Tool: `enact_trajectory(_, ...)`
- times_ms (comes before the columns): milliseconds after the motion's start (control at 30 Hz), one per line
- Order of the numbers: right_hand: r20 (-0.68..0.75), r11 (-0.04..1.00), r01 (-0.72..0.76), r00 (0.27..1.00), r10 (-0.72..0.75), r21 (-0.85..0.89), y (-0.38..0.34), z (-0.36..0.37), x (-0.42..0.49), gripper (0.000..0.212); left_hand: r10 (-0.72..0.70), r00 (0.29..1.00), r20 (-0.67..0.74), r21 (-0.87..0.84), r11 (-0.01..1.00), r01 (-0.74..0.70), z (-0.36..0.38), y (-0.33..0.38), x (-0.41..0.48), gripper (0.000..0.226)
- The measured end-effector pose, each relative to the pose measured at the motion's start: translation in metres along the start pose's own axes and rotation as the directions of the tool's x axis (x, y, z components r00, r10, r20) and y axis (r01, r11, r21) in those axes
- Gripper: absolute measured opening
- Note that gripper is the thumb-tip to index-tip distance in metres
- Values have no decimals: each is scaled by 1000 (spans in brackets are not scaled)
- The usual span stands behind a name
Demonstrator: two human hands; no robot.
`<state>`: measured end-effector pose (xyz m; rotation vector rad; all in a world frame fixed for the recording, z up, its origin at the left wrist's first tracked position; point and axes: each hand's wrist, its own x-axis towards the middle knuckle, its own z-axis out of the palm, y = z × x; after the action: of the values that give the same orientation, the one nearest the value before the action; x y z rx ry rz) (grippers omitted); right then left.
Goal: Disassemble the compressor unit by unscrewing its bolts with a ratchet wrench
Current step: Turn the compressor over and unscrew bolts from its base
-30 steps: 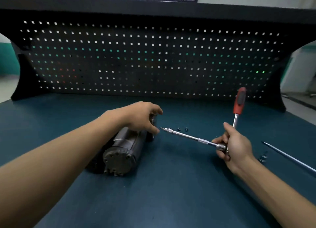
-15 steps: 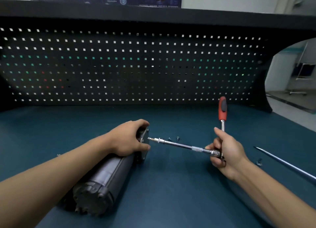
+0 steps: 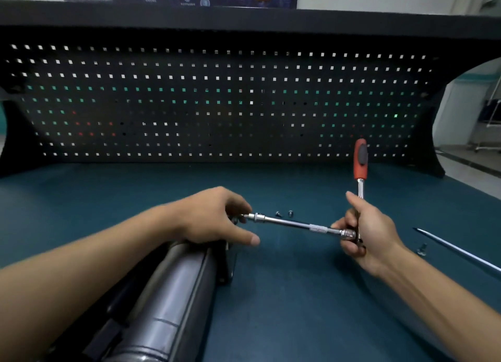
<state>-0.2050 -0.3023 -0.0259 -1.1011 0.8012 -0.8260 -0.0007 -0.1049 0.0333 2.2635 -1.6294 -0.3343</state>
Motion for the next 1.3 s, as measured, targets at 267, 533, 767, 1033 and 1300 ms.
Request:
enact_trajectory(267,15,999,-20,1000,21,-48,6,-3,7,59,-47,938,343,-315,935,162,-15,7,42,54)
enact_trajectory(533,48,998,-51,997,53,-45,9,-3,12,59,-44,877,479,-308,927,215,-2,1,57,65)
enact_trajectory(767,23,996,-83,996,84,-19,5,-3,13,57,-92,913,396,-345,907,241,1,-2,62,74)
enact_trajectory(1033,25,994,-95,995,97,-48,4,-2,10,58,-91,892,443,-358,894,270,0,1,63,78)
enact_trajectory(1300,27,992,-111,993,113,-55,-1,1,12,55,-77,893,443,-374,890,262,-1,1,64,92)
